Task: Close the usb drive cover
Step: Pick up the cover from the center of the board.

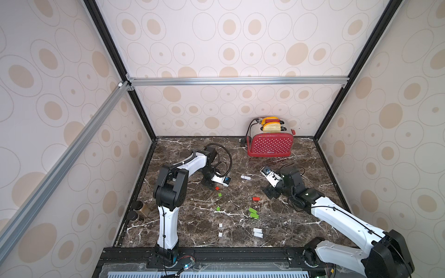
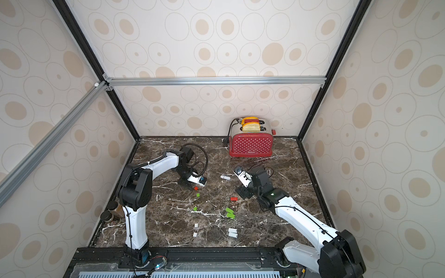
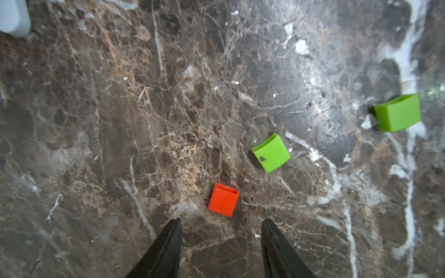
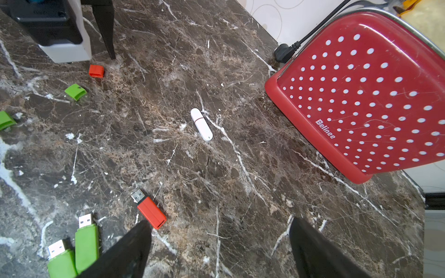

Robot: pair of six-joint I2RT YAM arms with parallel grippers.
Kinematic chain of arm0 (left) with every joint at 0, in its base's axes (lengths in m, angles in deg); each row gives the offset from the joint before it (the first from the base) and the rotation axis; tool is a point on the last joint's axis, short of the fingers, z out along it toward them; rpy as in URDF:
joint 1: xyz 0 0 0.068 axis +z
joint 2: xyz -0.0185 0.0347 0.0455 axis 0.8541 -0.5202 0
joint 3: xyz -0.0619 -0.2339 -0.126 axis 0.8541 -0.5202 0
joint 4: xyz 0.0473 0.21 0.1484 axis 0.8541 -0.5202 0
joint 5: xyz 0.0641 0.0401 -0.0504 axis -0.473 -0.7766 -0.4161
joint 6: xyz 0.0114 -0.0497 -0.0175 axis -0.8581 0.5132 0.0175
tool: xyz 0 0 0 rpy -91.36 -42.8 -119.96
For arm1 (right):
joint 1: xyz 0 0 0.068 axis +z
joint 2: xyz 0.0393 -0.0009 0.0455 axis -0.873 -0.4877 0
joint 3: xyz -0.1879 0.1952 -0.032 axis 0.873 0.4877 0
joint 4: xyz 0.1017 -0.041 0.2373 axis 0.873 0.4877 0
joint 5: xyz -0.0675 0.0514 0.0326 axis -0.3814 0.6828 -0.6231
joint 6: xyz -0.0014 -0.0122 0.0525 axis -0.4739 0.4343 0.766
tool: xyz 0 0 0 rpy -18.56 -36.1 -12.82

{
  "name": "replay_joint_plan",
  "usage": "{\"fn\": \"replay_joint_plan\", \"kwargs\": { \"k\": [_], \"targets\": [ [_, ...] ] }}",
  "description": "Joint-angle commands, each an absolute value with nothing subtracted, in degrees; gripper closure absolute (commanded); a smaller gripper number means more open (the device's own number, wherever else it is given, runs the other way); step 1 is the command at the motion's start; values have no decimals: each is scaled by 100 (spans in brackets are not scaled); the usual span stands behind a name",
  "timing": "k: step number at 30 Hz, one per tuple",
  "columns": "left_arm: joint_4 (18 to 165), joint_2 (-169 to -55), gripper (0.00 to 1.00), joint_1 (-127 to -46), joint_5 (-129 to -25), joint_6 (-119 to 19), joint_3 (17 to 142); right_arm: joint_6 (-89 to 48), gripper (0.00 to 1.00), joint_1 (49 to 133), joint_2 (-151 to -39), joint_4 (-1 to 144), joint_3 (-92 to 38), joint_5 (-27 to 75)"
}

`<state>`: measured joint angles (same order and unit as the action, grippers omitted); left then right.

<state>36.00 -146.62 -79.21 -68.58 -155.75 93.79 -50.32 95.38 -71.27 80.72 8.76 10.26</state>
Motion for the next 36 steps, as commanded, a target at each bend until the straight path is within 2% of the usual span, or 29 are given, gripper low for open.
{"fn": "replay_joint_plan", "kwargs": {
  "k": [1, 6, 14, 23, 30, 36],
  "targets": [
    [3652, -14761, 46, -7974, -6877, -15962, 9280, -5024, 6, 9510, -7147, 8123, 831, 1060],
    [3678, -14718, 53, -8054, -6954, -16277, 9053, -5028, 6, 9513, -7150, 8135, 825, 1042],
    [3860, -14673, 58, -8102, -7079, -16373, 8849, -5033, 6, 9509, -7128, 8142, 835, 1016],
    [4201, -14559, 58, -8151, -7071, -16381, 8542, -5020, 6, 9512, -7147, 8128, 821, 1015],
    [4222, -14664, 54, -8223, -7190, -16477, 8641, -5027, 6, 9513, -7144, 8141, 826, 1016],
    [4233, -14673, 65, -8234, -7323, -16499, 8605, -5029, 7, 9509, -7147, 8149, 819, 1007]
  ]
}}
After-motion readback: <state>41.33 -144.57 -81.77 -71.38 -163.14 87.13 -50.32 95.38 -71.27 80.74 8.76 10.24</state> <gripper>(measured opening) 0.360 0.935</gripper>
